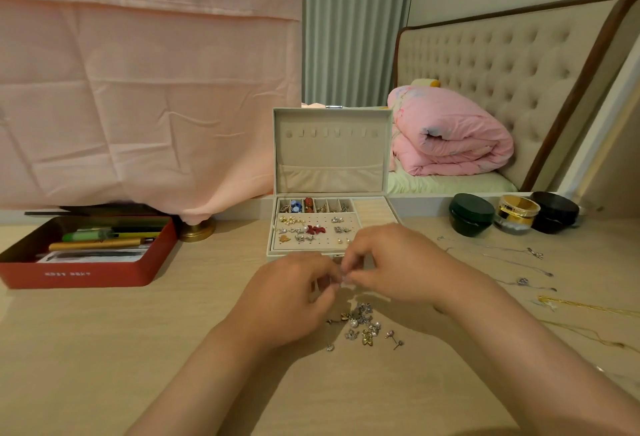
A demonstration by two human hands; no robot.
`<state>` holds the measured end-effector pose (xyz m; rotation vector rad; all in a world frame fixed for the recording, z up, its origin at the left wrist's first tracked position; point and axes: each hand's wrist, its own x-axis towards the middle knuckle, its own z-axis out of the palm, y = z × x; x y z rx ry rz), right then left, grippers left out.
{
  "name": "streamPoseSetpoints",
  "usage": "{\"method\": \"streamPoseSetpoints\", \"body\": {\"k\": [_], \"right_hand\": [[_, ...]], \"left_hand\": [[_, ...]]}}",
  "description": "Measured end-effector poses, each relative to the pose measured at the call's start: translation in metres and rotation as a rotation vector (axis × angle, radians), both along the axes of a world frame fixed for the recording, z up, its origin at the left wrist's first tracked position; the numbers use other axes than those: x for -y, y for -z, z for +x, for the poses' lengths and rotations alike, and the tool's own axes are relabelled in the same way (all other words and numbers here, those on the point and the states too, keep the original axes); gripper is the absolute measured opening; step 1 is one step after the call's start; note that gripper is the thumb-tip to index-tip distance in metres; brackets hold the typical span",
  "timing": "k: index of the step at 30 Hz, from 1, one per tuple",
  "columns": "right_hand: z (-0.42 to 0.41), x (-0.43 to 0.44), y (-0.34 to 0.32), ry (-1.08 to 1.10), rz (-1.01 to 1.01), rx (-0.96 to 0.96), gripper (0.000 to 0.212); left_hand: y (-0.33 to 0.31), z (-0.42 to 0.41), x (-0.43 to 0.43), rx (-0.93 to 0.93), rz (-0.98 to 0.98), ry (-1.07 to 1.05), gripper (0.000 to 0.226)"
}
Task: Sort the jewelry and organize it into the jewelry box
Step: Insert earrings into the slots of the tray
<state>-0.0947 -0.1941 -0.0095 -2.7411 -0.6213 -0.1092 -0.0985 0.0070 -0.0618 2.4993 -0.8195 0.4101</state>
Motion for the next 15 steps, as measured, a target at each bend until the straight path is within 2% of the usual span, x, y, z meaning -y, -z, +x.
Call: {"method": "streamPoseSetpoints", "body": {"k": [3,7,10,13,15], "right_hand": [[-0.012,0.001,0.006,-0.043,-0.129,-0.164,0.013],[-0.013,-0.003,0.018,-0.094,-0.197,-0.206,0.019],[-0.01,-0.007,0.023,-0.115,-0.218,-0.21,0.013],[-0.012,-0.006,0.022,-0.098,-0.146,-0.24,0.008],[-0.012,-0.002,0.019,-0.062,0.038,-0.289,0.006]], "left_hand": [[0.004,-0.002,0.003,-0.058,0.066,0.031,0.02],[0.009,0.0,0.003,-0.104,0.092,0.029,0.021],[0.01,0.001,0.001,-0.122,0.095,0.011,0.019],[0.01,0.0,0.0,-0.16,0.068,-0.004,0.017],[0.01,0.001,-0.001,-0.229,-0.031,-0.01,0.014]]}}
